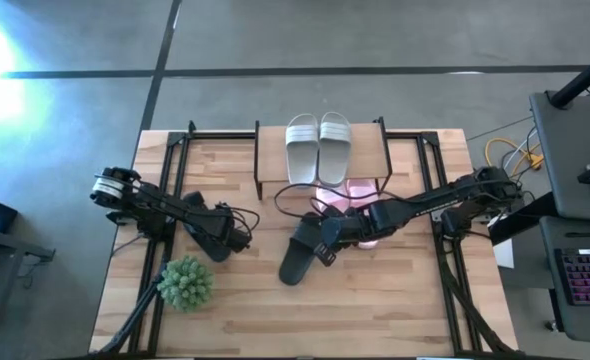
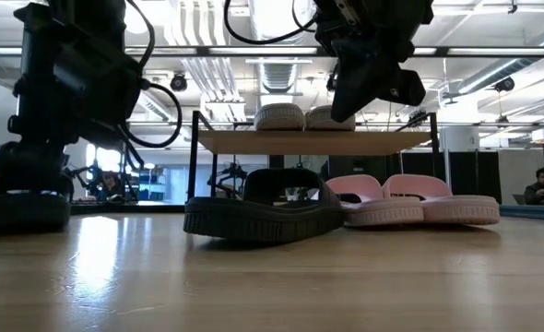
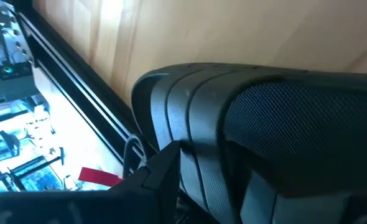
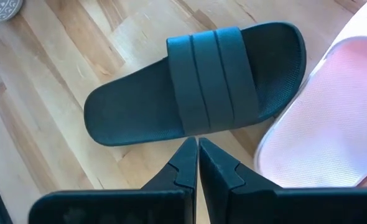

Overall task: Pick and place slides into the shelf
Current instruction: Put the black slide under the shelf

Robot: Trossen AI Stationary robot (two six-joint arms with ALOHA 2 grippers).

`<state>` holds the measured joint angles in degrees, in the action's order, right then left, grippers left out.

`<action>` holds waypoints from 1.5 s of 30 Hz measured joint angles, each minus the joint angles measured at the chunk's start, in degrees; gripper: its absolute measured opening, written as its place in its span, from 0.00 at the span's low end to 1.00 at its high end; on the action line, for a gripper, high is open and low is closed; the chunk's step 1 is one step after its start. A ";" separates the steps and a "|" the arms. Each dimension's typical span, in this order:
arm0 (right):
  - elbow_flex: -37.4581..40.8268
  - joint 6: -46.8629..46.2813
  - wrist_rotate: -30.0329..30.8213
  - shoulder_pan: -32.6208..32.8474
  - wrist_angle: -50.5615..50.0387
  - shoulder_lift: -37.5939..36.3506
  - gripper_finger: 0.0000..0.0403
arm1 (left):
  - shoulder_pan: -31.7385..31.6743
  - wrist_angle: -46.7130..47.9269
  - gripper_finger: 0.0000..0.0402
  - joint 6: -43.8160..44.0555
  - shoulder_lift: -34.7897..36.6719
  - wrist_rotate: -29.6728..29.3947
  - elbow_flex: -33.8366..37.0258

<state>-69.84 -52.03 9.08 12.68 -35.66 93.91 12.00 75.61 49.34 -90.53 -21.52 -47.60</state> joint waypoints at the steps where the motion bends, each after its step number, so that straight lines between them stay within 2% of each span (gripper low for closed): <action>1: 0.00 0.00 0.00 -0.04 -0.04 -0.01 0.02 | -0.03 0.00 0.28 0.00 0.00 -0.37 0.10; 7: 0.00 -0.01 0.00 -0.10 -0.09 0.00 0.02 | -0.03 0.07 0.22 0.00 0.00 -1.31 0.35; 15: 0.03 -0.02 0.02 -0.09 -0.07 -0.01 0.02 | -0.67 0.02 0.02 0.04 0.25 -2.23 0.35; 20: 0.07 -0.44 0.02 -0.10 0.00 -0.02 0.02 | -0.34 -1.18 0.01 -0.39 1.55 -2.95 -1.38; 24: 0.07 -1.17 0.04 -0.10 0.14 -0.02 0.02 | 1.18 -6.89 0.00 -2.73 4.58 -5.93 -4.84; 28: 0.09 -1.96 0.05 -0.08 0.26 -0.02 0.02 | 2.52 -17.09 0.00 -9.91 8.25 -10.37 -8.25; 34: -0.31 -1.99 0.07 -0.08 0.97 -0.02 0.02 | 2.74 -38.27 0.00 -28.16 10.57 -9.01 -8.14; 36: -0.81 -1.99 0.11 -0.08 1.13 -0.04 0.02 | 2.59 -42.52 0.00 -32.45 9.08 -9.00 -8.15; 39: -1.82 -1.99 0.13 -0.08 1.39 -0.09 0.02 | 2.34 -43.20 0.00 -38.95 5.00 -9.16 -8.09; 45: -3.33 -1.92 1.55 -0.08 1.43 -0.09 0.02 | 2.59 -46.00 0.00 -44.96 -3.99 -11.85 -9.07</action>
<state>-73.18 -53.95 10.63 12.60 -34.23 93.82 14.59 29.62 4.38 -94.51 -33.37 -56.67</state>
